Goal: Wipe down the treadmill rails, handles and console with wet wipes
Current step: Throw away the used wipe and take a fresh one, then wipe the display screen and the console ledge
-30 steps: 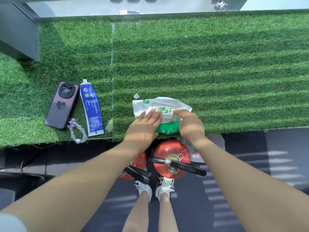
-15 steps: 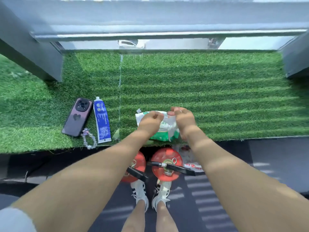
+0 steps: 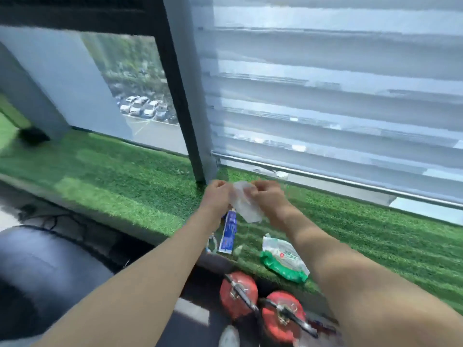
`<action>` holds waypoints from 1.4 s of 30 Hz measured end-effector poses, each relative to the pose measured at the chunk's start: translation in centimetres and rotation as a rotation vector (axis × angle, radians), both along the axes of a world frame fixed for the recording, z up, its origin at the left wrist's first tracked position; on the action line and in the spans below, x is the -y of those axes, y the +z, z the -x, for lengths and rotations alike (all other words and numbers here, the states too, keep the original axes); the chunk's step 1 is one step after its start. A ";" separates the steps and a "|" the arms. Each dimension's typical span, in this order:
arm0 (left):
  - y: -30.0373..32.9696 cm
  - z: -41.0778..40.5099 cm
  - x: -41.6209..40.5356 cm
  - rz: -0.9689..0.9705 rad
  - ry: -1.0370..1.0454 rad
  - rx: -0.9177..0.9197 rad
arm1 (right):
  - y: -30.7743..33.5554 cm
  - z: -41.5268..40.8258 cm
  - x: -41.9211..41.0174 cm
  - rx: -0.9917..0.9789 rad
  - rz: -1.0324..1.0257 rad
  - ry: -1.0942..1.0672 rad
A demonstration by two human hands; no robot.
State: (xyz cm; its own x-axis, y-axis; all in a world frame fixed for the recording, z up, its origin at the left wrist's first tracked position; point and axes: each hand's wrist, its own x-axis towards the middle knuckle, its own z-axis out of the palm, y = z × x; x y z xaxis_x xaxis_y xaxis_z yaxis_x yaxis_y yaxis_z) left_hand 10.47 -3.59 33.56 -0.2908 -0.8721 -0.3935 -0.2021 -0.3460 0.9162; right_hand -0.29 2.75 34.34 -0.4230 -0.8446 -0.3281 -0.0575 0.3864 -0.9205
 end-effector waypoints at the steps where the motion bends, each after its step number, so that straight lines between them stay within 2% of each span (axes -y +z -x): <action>1: 1.3 -2.1 -0.9 0.028 0.071 0.000 | 1.1 -1.6 -0.5 -0.004 0.018 0.092; 5: 5.1 -11.5 -6.7 0.212 0.311 0.180 | 4.6 -9.1 -3.3 0.014 0.063 0.387; 7: 7.2 -16.5 -10.7 0.214 0.411 0.201 | 6.4 -13.6 -5.2 0.089 0.067 0.472; 9: 9.6 -21.5 -14.8 0.157 0.437 0.128 | 8.7 -18.4 -7.3 0.141 0.061 0.567; 12: 13.5 -28.4 -20.5 -0.073 0.454 -0.142 | 11.9 -25.4 -10.1 0.184 0.093 0.643; 14: 15.3 -32.3 -24.0 -0.124 0.439 -0.260 | 13.7 -29.5 -12.2 0.273 0.070 0.687; 16: 16.9 -35.8 -27.5 -0.114 0.512 -0.245 | 15.6 -33.2 -15.0 0.372 0.042 0.755; 20: 18.4 -43.5 -34.7 -0.011 0.789 -0.307 | 18.5 -40.4 -21.6 0.416 0.037 0.871; 26: 18.4 -57.4 -49.8 0.105 1.127 -0.181 | 19.0 -56.4 -33.7 0.369 -0.017 1.133; 31: 18.3 -69.8 -64.0 0.167 1.371 0.051 | 17.7 -71.5 -45.6 0.491 -0.190 1.366; 33: 18.2 -73.9 -69.0 0.185 1.447 0.159 | 17.7 -76.7 -49.8 0.569 -0.231 1.396; 36: 18.1 -79.6 -75.1 0.176 1.556 0.172 | 18.3 -83.2 -55.0 0.596 -0.309 1.373; 38: 18.1 -82.9 -78.1 0.186 1.641 0.100 | 18.5 -87.4 -57.4 0.597 -0.320 1.330; 42: 17.6 -89.7 -82.2 0.222 1.783 -0.172 | 18.2 -95.8 -60.8 0.584 -0.304 1.285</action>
State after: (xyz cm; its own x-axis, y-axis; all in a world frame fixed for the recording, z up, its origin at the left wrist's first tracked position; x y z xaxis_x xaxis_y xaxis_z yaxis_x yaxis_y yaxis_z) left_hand 100.22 78.61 51.11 0.9350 -0.1753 -0.3082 0.3285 0.1013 0.9390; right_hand 95.46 63.55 52.50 0.8164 -0.3982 -0.4183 -0.1605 0.5392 -0.8267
